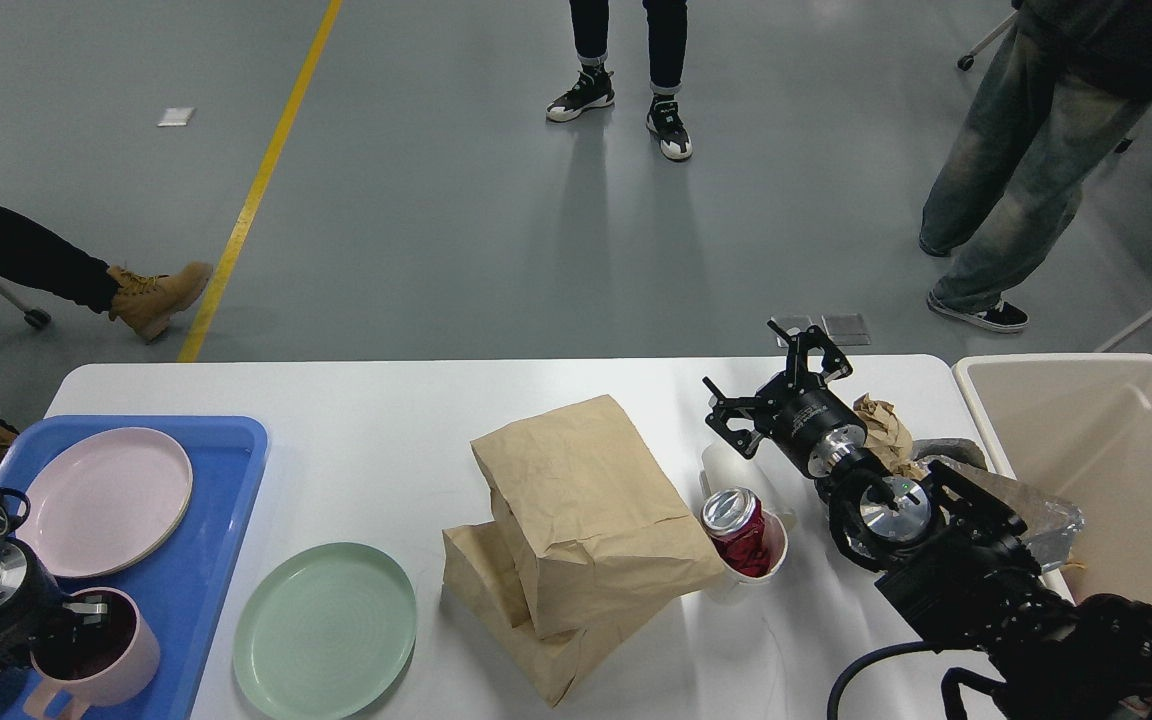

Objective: Tidy desktop
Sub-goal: 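Lower the pink mug beside the blue tray and open the left gripper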

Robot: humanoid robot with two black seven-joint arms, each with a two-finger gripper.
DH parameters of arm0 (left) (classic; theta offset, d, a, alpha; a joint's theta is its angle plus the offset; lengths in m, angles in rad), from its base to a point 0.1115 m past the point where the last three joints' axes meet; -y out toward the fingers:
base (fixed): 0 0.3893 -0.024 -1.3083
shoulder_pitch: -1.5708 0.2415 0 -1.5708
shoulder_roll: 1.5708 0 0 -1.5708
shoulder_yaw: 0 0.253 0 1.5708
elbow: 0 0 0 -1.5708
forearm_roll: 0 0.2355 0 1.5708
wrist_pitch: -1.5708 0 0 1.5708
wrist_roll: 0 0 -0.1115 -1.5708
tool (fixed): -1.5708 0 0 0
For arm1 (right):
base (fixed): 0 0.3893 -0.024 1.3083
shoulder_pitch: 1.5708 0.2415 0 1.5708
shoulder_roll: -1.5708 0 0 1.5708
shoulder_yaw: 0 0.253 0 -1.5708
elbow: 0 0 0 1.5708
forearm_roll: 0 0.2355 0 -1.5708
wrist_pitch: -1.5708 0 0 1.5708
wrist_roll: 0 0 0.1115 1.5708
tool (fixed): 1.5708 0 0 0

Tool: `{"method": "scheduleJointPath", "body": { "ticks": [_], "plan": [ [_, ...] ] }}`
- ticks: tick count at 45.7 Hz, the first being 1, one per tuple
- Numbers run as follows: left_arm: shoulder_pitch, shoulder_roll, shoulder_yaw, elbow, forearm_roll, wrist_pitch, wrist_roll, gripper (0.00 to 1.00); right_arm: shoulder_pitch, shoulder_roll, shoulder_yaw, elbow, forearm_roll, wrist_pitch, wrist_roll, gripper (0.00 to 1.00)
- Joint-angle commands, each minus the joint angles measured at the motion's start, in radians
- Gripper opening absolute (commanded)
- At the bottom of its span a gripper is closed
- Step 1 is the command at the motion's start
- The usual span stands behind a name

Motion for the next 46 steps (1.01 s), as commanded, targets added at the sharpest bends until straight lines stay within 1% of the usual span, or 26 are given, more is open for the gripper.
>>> {"method": "scheduleJointPath", "body": {
  "ticks": [1, 8, 9, 10, 11, 14, 20, 22, 24, 29, 34, 39, 46],
  "plan": [
    [0.054, -0.024, -0.036, 0.046, 0.001, 0.000, 0.008, 0.00, 0.000, 0.001, 0.000, 0.000, 0.000, 0.000, 0.000, 1.00],
    [0.059, -0.024, -0.040, 0.051, 0.000, -0.008, 0.010, 0.00, 0.000, 0.001, -0.001, 0.000, 0.000, 0.000, 0.000, 1.00],
    [0.059, -0.022, -0.042, 0.051, 0.000, -0.008, 0.010, 0.02, 0.000, 0.001, 0.000, 0.000, 0.000, 0.000, 0.000, 1.00],
    [0.059, -0.022, -0.040, 0.051, 0.000, -0.008, 0.010, 0.05, 0.000, 0.000, 0.001, 0.000, 0.000, 0.000, 0.000, 1.00],
    [0.059, -0.024, -0.042, 0.051, 0.000, -0.006, 0.010, 0.12, 0.000, 0.000, -0.001, 0.000, 0.000, 0.000, 0.000, 1.00],
    [0.057, -0.024, -0.040, 0.051, 0.000, -0.003, 0.010, 0.27, 0.000, 0.000, 0.000, 0.000, 0.000, 0.000, 0.000, 1.00],
    [0.053, -0.015, -0.042, 0.051, -0.002, -0.017, 0.010, 0.43, 0.000, 0.001, 0.000, 0.000, 0.000, 0.000, 0.000, 1.00],
    [0.048, -0.007, -0.040, 0.049, -0.004, -0.029, 0.008, 0.52, 0.000, 0.001, -0.001, 0.000, 0.000, 0.000, 0.000, 1.00],
    [0.042, 0.007, -0.039, 0.049, -0.004, -0.052, 0.008, 0.59, 0.000, 0.001, 0.001, 0.000, 0.000, 0.000, 0.000, 1.00],
    [-0.004, 0.064, -0.037, 0.048, -0.005, -0.135, 0.008, 0.72, 0.000, 0.000, 0.001, 0.000, 0.000, 0.000, 0.000, 1.00],
    [-0.070, 0.113, -0.034, 0.048, -0.007, -0.237, 0.007, 0.75, 0.000, 0.001, -0.001, 0.000, 0.000, 0.000, 0.000, 1.00],
    [-0.144, 0.145, -0.027, 0.046, -0.010, -0.323, 0.007, 0.77, 0.000, 0.001, 0.001, 0.000, 0.000, 0.000, 0.000, 1.00],
    [-0.288, 0.203, -0.022, 0.046, -0.013, -0.458, 0.007, 0.79, 0.000, 0.000, 0.000, 0.000, 0.000, 0.000, 0.000, 1.00]
  ]
}}
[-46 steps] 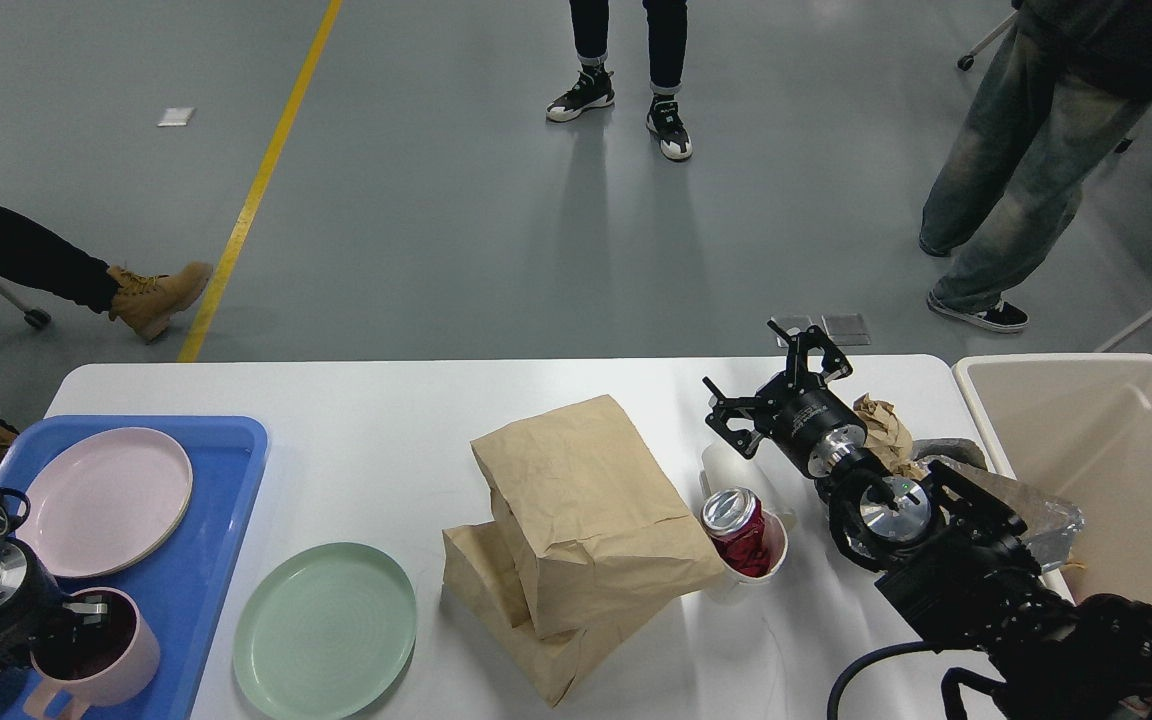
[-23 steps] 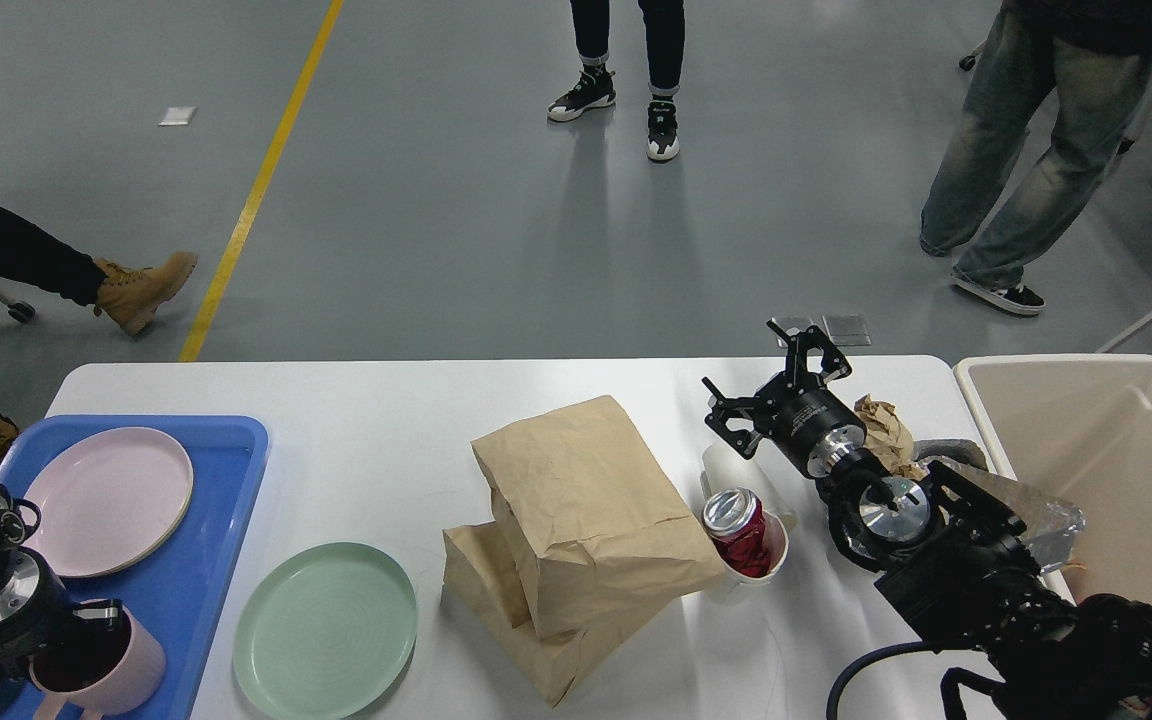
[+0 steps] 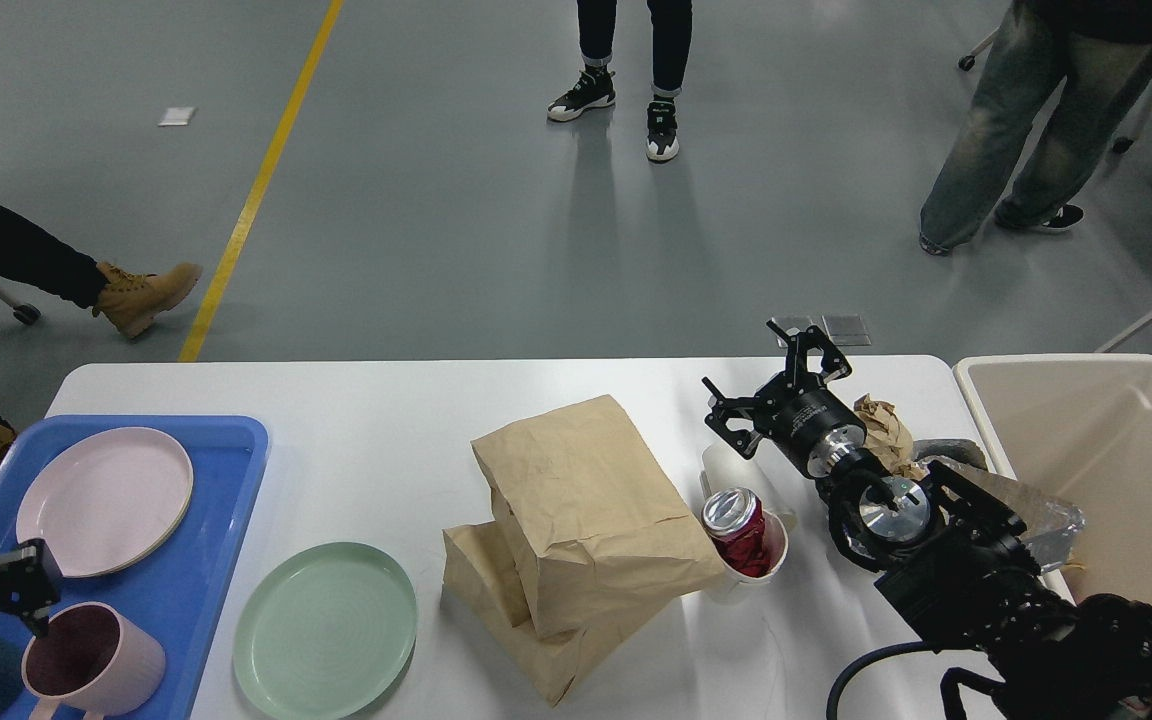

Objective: Tidy desktop
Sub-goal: 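Lower the pink mug beside the blue tray and open the left gripper, then raise the left gripper away from the pink mug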

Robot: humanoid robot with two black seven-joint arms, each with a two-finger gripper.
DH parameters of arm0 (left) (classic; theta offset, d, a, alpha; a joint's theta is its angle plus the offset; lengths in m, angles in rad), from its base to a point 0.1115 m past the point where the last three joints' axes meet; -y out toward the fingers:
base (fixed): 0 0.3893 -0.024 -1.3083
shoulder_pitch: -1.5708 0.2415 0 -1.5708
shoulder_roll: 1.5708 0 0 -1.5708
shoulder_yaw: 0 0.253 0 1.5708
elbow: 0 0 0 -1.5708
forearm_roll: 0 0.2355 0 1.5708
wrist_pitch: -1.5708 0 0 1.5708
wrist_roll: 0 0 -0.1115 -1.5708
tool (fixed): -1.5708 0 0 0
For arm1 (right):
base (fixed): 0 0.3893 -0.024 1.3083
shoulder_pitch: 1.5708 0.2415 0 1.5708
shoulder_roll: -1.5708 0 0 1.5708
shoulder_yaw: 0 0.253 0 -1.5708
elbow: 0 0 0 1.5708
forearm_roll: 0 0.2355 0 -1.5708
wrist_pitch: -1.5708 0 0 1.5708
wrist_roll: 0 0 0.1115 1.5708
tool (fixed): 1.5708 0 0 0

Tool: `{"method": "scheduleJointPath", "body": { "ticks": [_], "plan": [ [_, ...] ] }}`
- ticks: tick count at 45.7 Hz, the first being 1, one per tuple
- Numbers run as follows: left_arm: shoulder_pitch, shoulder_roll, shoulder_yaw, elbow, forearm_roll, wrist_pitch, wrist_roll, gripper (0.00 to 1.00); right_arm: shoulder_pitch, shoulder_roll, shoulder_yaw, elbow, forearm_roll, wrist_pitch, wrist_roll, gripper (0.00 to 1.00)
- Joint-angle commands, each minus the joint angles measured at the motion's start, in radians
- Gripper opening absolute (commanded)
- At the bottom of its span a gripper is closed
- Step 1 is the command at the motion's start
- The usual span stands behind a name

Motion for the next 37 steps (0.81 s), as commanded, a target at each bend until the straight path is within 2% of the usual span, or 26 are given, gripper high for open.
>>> {"method": "scheduleJointPath", "body": {
  "ticks": [1, 10, 20, 27, 37],
  "plan": [
    [-0.126, 0.048, 0.002, 0.000, -0.001, -0.102, 0.000, 0.79, 0.000, 0.001, 0.000, 0.000, 0.000, 0.000, 0.000, 1.00],
    [-0.335, 0.046, 0.016, -0.003, -0.015, -0.102, -0.006, 0.79, 0.000, -0.001, 0.000, 0.000, 0.000, 0.000, 0.000, 1.00],
    [-0.605, -0.050, 0.186, -0.009, -0.125, -0.102, -0.029, 0.79, 0.000, -0.001, 0.000, 0.000, 0.000, 0.000, 0.000, 1.00],
    [-0.752, -0.164, 0.310, -0.010, -0.228, -0.102, -0.104, 0.79, 0.000, 0.001, 0.000, 0.000, 0.000, 0.000, 0.000, 1.00],
    [-0.871, -0.331, 0.399, -0.010, -0.337, -0.102, -0.205, 0.79, 0.000, 0.001, -0.001, 0.000, 0.000, 0.000, 0.000, 1.00]
  ]
}}
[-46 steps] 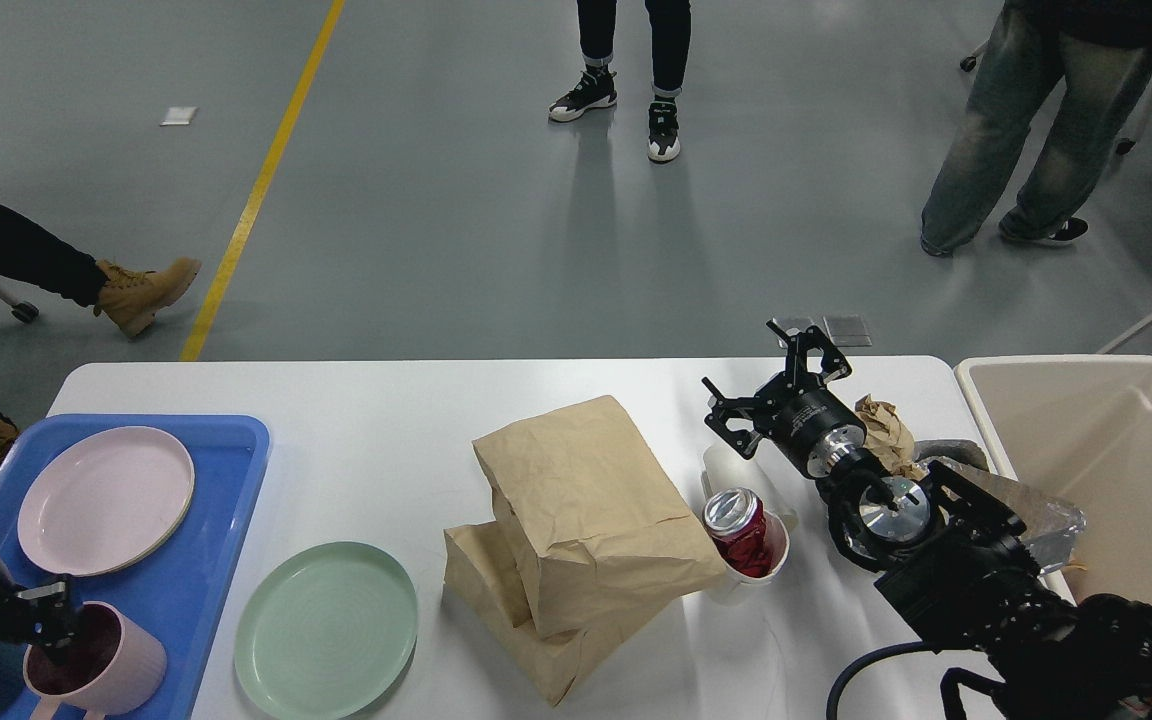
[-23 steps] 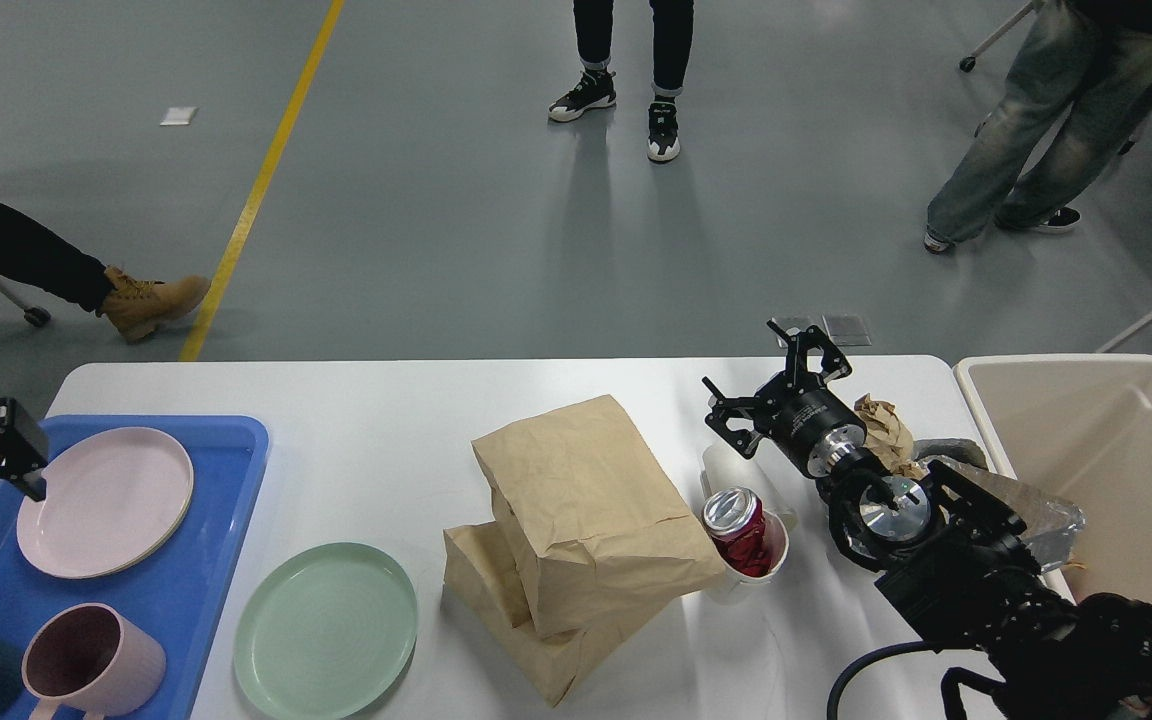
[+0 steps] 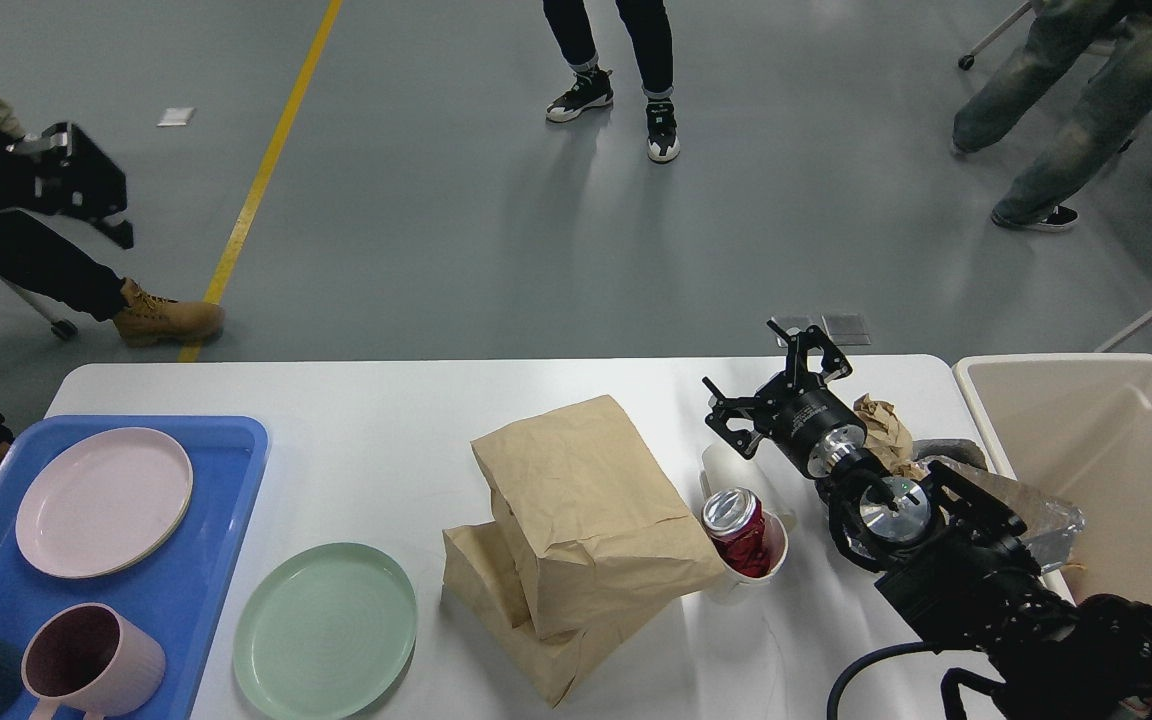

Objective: Tidy desktop
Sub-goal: 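Raise the left gripper away from the pink mug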

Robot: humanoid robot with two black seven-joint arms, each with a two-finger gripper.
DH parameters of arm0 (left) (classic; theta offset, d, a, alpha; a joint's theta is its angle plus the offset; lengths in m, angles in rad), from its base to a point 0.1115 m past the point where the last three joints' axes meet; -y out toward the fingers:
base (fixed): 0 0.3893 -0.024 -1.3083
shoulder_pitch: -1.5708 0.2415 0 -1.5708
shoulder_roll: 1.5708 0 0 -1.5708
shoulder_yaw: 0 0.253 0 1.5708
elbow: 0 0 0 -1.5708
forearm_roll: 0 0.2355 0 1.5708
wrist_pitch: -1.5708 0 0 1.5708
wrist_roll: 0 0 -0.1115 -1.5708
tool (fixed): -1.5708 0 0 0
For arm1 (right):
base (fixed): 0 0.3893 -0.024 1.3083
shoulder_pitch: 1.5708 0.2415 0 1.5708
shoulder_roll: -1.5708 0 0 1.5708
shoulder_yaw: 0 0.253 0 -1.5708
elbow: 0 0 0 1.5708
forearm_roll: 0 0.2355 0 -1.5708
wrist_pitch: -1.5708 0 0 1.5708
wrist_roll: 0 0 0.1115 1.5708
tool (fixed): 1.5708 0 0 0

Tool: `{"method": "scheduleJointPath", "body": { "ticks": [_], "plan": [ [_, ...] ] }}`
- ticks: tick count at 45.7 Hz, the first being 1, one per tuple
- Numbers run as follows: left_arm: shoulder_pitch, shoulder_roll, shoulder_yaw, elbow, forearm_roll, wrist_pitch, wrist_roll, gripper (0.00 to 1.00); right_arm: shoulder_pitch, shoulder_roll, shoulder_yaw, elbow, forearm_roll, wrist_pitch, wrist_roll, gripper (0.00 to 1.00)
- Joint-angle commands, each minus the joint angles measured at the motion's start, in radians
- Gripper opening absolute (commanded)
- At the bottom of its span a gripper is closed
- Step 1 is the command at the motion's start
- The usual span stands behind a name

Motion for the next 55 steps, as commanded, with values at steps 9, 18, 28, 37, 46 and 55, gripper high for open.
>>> {"method": "scheduleJointPath", "body": {
  "ticks": [9, 18, 28, 37, 46, 55],
  "plan": [
    [-0.167, -0.196, 0.130, 0.002, -0.106, 0.000, -0.147, 0.79, 0.000, 0.001, -0.001, 0.000, 0.000, 0.000, 0.000, 1.00],
    [-0.208, -0.254, 0.145, 0.003, -0.104, 0.000, -0.210, 0.80, 0.000, 0.001, 0.000, 0.000, 0.000, 0.000, 0.000, 1.00],
    [-0.190, -0.272, 0.142, 0.003, -0.098, 0.000, -0.199, 0.95, 0.000, -0.001, 0.000, 0.000, 0.000, 0.000, 0.000, 1.00],
    [-0.141, -0.271, 0.130, 0.009, -0.090, 0.000, -0.196, 0.95, 0.000, 0.001, 0.000, 0.000, 0.000, 0.000, 0.000, 1.00],
    [0.043, -0.194, 0.009, -0.001, -0.084, 0.000, -0.194, 0.95, 0.000, -0.001, -0.001, 0.000, 0.000, 0.000, 0.000, 1.00],
    [0.253, -0.179, -0.160, -0.015, 0.035, 0.000, -0.197, 0.94, 0.000, -0.001, 0.000, 0.000, 0.000, 0.000, 0.000, 1.00]
  ]
}}
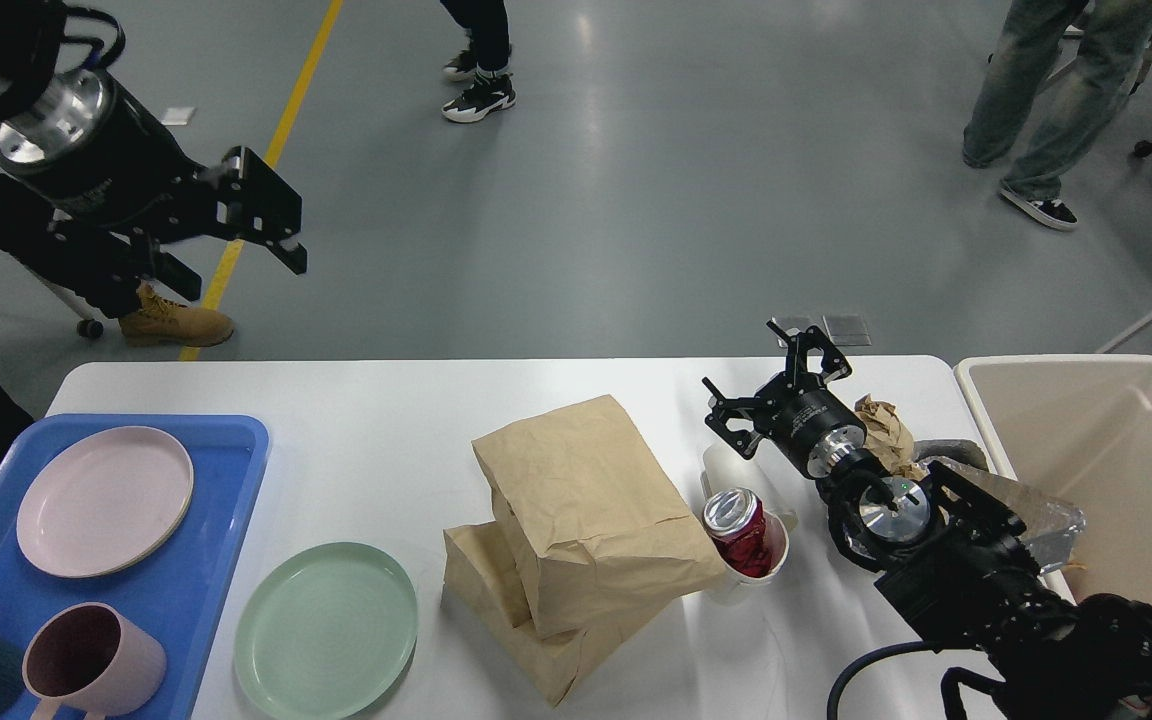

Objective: Tidy desktop
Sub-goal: 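Raise the left gripper away from the pink mug, then move the left gripper down to the rim of the green plate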

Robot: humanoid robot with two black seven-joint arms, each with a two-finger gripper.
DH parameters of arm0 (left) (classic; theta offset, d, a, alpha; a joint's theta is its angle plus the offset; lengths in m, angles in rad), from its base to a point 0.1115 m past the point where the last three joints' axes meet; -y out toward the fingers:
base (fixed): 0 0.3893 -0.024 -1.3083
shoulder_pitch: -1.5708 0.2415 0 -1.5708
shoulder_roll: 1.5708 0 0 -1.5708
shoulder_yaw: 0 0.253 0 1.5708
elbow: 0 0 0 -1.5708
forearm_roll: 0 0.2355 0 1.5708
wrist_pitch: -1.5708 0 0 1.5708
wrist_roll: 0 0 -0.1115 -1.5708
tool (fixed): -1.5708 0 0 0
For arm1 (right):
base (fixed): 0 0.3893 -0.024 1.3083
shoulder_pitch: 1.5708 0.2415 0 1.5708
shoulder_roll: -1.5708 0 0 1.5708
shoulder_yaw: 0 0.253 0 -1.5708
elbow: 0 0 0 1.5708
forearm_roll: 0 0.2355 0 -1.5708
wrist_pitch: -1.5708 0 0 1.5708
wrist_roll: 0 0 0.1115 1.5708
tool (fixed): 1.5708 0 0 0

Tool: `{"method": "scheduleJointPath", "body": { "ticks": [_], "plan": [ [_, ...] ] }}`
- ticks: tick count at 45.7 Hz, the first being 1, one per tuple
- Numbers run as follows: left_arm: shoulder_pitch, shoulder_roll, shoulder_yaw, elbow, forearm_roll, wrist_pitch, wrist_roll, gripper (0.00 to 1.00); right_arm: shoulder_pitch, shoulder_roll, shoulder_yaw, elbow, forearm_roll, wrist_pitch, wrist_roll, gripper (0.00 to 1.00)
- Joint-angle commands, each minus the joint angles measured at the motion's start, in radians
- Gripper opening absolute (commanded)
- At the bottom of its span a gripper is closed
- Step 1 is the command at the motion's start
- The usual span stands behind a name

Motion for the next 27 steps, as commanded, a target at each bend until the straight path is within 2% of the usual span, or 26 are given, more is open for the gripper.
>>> {"method": "scheduleJointPath", "body": {
  "ticks": [1, 9, 18, 23, 27],
  "plan": [
    [0.143, 0.007, -0.146, -0.013, 0.121, 0.000, 0.002, 0.94, 0.000, -0.001, -0.001, 0.000, 0.000, 0.000, 0.000, 1.00],
    [0.315, -0.006, -0.308, -0.018, 0.329, 0.007, 0.031, 0.94, 0.000, 0.001, -0.001, 0.000, 0.000, 0.000, 0.000, 1.00],
    [0.439, -0.009, -0.391, -0.018, 0.460, 0.010, 0.121, 0.94, 0.000, -0.001, -0.001, 0.000, 0.000, 0.000, 0.000, 1.00],
    [0.506, -0.004, -0.472, -0.010, 0.537, 0.010, 0.132, 0.94, 0.000, 0.001, -0.001, 0.000, 0.000, 0.000, 0.000, 1.00],
    [0.532, 0.001, -0.488, -0.008, 0.534, 0.012, 0.150, 0.94, 0.000, -0.001, -0.001, 0.000, 0.000, 0.000, 0.000, 1.00]
  ]
}}
